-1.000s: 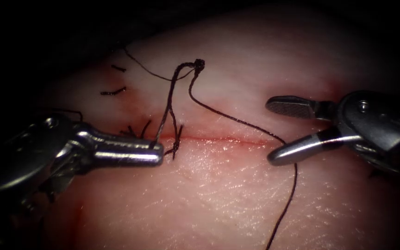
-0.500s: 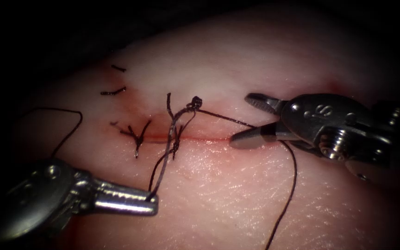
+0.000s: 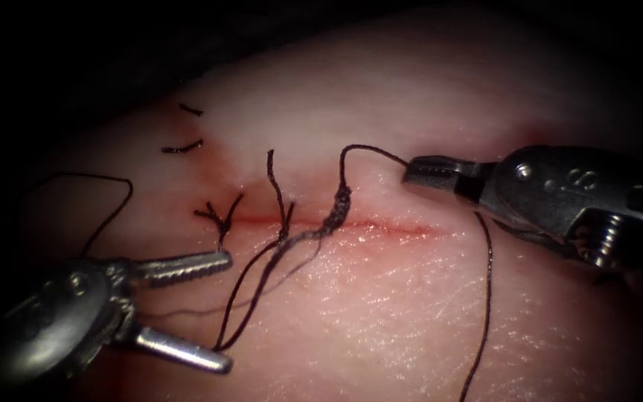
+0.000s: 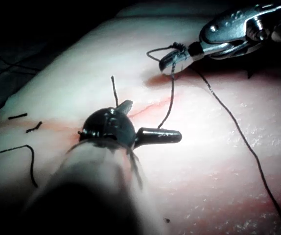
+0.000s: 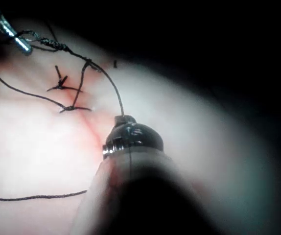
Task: Wound Closure
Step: Regrasp the suture with the left gripper to get a longer suture length.
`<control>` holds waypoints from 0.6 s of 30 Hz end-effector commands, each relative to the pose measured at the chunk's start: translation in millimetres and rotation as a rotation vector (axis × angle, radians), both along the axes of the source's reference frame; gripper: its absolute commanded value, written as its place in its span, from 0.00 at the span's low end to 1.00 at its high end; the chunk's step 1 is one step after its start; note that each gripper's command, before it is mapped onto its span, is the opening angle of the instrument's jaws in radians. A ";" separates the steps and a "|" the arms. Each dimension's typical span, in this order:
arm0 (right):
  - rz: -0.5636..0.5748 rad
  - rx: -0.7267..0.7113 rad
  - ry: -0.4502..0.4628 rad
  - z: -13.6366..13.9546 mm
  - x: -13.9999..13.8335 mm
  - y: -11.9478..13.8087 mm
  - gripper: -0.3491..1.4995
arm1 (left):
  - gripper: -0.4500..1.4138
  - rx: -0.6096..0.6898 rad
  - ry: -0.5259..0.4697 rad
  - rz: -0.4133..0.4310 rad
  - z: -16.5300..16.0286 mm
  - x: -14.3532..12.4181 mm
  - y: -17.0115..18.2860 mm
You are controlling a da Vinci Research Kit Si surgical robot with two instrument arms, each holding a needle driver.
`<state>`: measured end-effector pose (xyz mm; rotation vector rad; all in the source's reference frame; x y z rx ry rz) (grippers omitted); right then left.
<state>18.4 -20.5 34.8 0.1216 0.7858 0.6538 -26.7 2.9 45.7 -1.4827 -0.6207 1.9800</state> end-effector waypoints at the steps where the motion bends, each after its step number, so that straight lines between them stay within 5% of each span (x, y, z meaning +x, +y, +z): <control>1: -0.003 -0.027 0.011 -1.2 0.9 0.6 0.00 | 0.89 0.018 0.003 0.003 0.0 0.2 0.7; 9: -0.020 -0.065 0.005 -2.0 1.0 0.5 0.00 | 0.93 0.018 0.098 0.043 -5.5 4.0 -0.4; 18: -0.042 -0.106 -0.005 -1.4 1.9 -0.3 0.00 | 0.87 -0.003 0.148 0.018 -11.5 -0.4 1.3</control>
